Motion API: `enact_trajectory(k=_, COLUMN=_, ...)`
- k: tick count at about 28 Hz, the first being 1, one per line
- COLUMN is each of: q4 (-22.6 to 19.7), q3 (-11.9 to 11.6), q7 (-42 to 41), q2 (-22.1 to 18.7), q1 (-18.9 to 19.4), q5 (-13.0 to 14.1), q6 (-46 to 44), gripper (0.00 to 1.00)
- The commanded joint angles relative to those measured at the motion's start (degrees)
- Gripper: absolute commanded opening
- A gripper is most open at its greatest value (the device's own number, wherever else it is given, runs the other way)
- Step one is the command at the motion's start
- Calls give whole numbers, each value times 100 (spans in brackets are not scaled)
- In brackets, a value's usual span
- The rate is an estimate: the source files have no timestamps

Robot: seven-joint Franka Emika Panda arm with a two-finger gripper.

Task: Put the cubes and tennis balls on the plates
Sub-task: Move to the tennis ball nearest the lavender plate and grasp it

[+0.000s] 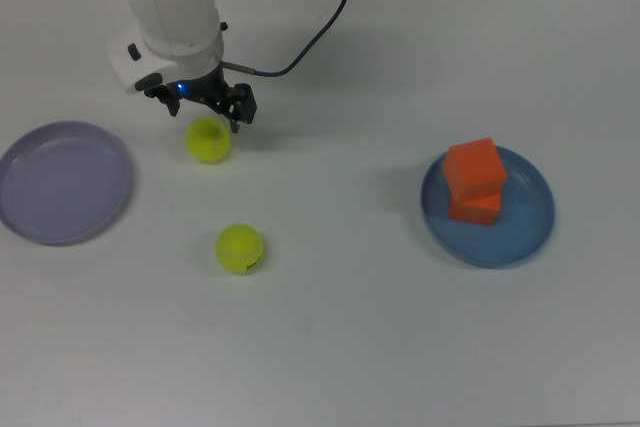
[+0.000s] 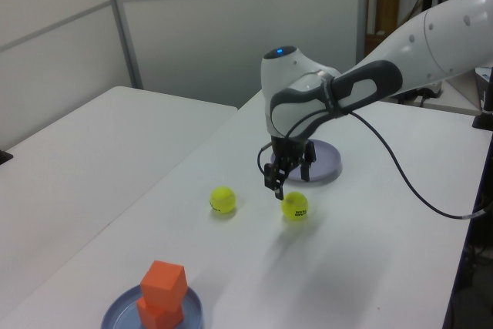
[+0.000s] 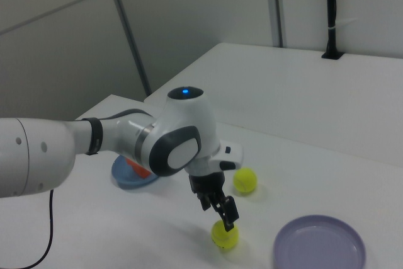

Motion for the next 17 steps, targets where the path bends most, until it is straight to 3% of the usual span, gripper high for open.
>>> enact_trajectory(k=1, q4=-328, q3=-45, q7=-254, q2=-13, q1=-31, q5=179, q6=397, gripper=100)
enact_trajectory(k=13, q4=-311, q3=-45, q7=-500, q2=418, q1=-84, q5=293, q6=757, gripper=99)
enact_trajectory(k=16, q4=-311, q3=-45, q7=-526, q2=427, q1=-92, q5=346, q6=862, gripper=68)
enact_trajectory(k=17, q4=-302, q3=-45, q7=-622, q2=427, q1=-110, q5=468, q6=889, gripper=29)
